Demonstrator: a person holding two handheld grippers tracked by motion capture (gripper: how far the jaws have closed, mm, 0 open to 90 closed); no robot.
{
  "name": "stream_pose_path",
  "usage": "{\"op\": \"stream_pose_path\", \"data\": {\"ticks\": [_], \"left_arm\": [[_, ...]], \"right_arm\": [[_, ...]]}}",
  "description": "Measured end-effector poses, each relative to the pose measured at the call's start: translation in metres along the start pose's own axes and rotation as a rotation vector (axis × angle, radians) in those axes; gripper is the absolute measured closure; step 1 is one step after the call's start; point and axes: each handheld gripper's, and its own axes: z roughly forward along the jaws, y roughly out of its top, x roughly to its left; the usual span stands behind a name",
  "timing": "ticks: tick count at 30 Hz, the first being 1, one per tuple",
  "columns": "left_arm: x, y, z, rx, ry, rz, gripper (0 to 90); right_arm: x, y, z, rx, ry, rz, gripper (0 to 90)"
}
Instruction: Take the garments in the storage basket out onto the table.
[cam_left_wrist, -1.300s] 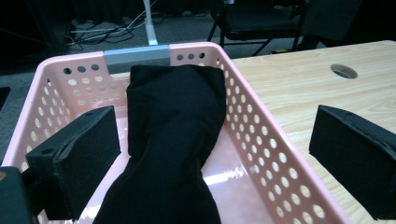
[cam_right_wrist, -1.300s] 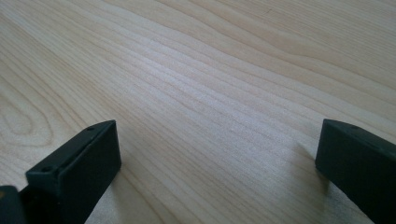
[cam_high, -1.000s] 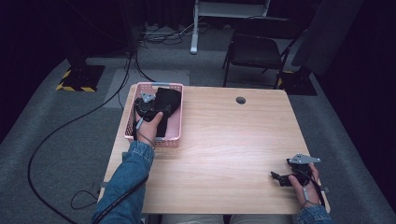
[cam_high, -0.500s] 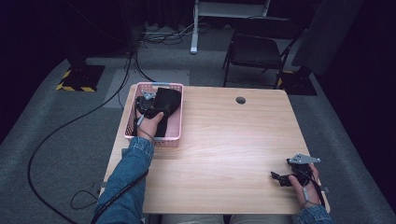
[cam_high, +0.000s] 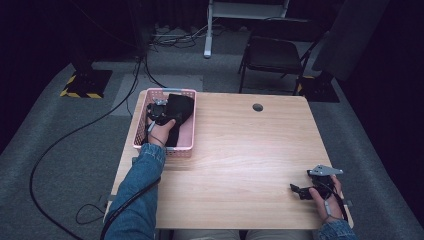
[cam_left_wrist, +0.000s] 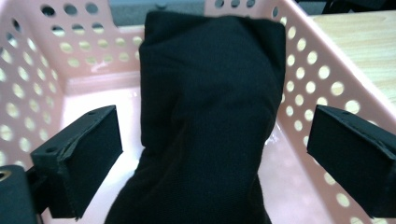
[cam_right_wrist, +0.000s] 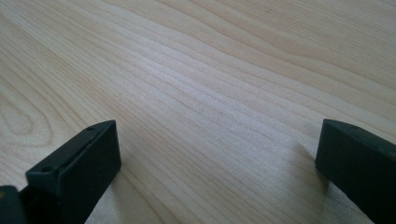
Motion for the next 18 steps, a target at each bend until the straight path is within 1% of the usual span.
{"op": "stream_pose_path", "data": {"ticks": [2, 7, 9, 18], "left_arm": [[0.001, 0.0, 0.003, 0.01, -0.002, -0.005, 4.1], [0.001, 0.0, 0.01, 0.053, -0.006, 0.008, 6.5], [0.002, 0.0, 0.012, 0.061, -0.008, 0.015, 7.4], [0.003, -0.001, 0.019, 0.092, -0.001, 0.019, 10.1]], "right_arm": [[0.0, 0.0, 0.0, 0.0, 0.0, 0.0, 0.1], [0.0, 0.0, 0.0, 0.0, 0.0, 0.001, 0.1], [0.0, 0.0, 0.0, 0.0, 0.0, 0.0, 0.1], [0.0, 0.0, 0.0, 0.0, 0.0, 0.001, 0.1]]}}
